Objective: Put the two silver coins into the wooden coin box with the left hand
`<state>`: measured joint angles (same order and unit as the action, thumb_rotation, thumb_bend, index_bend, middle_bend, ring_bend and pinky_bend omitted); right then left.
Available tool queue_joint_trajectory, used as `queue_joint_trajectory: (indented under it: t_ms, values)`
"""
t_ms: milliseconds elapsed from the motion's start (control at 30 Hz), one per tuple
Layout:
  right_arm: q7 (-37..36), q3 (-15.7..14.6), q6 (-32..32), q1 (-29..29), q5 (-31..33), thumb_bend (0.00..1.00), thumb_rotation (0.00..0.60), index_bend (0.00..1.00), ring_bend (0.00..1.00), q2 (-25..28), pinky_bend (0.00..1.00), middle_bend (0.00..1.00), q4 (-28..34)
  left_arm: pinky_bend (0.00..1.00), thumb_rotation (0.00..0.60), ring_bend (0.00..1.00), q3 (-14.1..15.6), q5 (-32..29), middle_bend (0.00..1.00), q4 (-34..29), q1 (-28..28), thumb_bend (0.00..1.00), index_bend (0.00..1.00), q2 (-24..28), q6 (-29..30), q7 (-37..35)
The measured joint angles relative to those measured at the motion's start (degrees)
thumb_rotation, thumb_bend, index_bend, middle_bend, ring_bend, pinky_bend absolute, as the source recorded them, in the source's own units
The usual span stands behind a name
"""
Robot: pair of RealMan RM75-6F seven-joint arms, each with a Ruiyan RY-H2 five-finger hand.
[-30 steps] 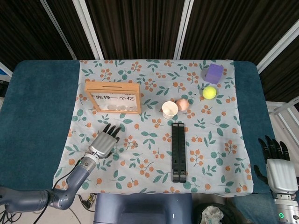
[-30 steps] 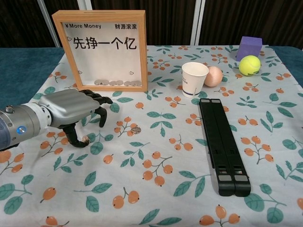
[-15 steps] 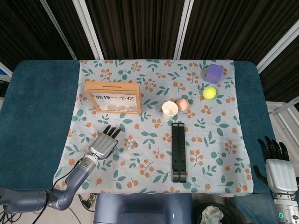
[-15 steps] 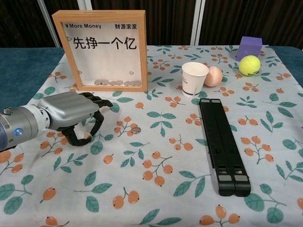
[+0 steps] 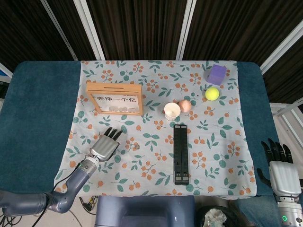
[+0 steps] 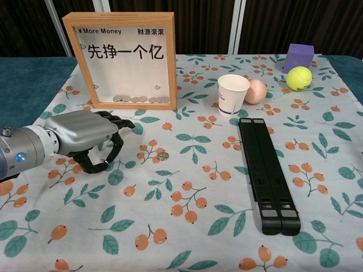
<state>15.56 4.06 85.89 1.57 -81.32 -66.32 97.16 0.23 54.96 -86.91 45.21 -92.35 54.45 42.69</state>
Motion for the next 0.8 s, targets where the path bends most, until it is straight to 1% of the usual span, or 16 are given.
queue_joint_trajectory:
  t_ms: [233, 400, 500, 600, 733, 800]
  values:
    - [0.1, 0.0, -0.2, 0.1, 0.2, 0.41, 0.600, 0.10, 0.03, 0.1, 0.00, 0.04, 0.2, 0.00, 0.600, 0.00, -0.6, -0.4, 0.00, -1.0, -0.2, 0.59, 0.64, 0.6, -0.2, -1.6]
    - [0.2, 0.0, -0.4, 0.1, 0.5, 0.41, 0.600, 0.10, 0.03, 0.1, 0.00, 0.05, 0.3, 0.00, 0.600, 0.00, -1.8, -2.1, 0.00, -4.6, -0.1, 0.60, 0.64, 2.9, -0.5, -2.9]
    - [0.2, 0.0, -0.4, 0.1, 0.5, 0.41, 0.600, 0.10, 0.03, 0.1, 0.00, 0.05, 0.2, 0.00, 0.600, 0.00, -2.8, -4.6, 0.00, -9.2, 0.3, 0.60, 0.64, 6.0, -1.0, -3.1]
    - [0.3, 0.0, -0.3, 0.1, 0.4, 0.41, 0.600, 0.10, 0.03, 0.1, 0.00, 0.05, 0.2, 0.00, 0.600, 0.00, -3.9, -7.7, 0.00, -14.9, 1.2, 0.61, 0.64, 10.4, -1.3, -2.9]
    - [0.4, -0.1, -0.2, 0.1, 0.3, 0.41, 0.600, 0.10, 0.03, 0.1, 0.00, 0.05, 0.2, 0.00, 0.600, 0.00, -5.8, -11.7, 0.00, -23.4, 2.8, 0.61, 0.65, 18.1, -0.7, -1.6]
    - [0.5, -0.1, -0.2, 0.1, 0.3, 0.41, 0.600, 0.10, 0.03, 0.0, 0.00, 0.05, 0.2, 0.00, 0.600, 0.00, -6.8, -13.3, 0.00, -26.4, 3.6, 0.61, 0.65, 21.4, 0.2, -0.9]
